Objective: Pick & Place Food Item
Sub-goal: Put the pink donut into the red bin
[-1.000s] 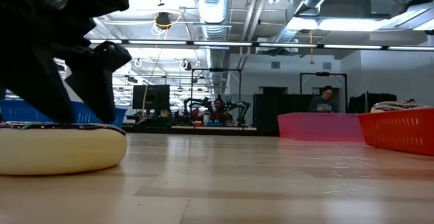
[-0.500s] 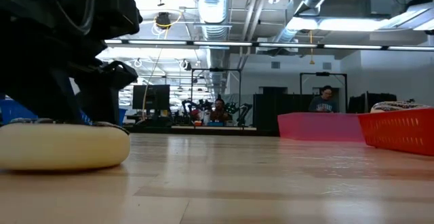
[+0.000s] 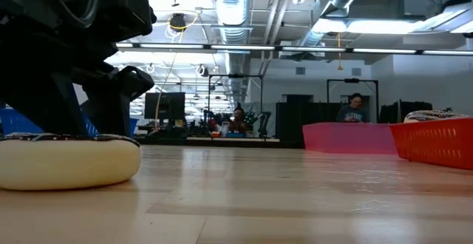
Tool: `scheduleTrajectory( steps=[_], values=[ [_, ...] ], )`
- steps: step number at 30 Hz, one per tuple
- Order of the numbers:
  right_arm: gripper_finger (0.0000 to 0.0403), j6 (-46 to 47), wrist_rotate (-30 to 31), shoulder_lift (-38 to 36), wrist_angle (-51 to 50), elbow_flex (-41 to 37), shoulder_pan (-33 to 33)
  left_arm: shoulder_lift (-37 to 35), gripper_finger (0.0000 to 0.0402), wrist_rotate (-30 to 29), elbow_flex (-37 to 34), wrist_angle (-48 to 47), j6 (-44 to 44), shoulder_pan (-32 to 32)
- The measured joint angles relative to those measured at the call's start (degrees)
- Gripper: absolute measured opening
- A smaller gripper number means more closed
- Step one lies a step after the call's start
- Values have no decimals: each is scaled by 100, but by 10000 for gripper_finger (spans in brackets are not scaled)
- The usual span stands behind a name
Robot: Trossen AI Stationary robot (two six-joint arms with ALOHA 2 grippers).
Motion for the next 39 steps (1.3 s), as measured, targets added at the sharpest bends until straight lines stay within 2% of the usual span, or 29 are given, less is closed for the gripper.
scheduleTrajectory(
  steps=[9,18,23,32,39],
  values=[
    [229,0,82,0,85,0,-66,0,204,174,0,-26,-2,135],
    [229,-1,484,7,108,136,-73,76,200,591,4,-19,0,337],
    [228,2,510,7,115,190,-72,151,168,837,99,-39,-11,352],
    [228,87,688,5,132,190,-68,101,87,864,384,-48,-2,437],
    [228,210,1006,-250,277,190,10,30,51,852,945,77,-18,675]
  ],
)
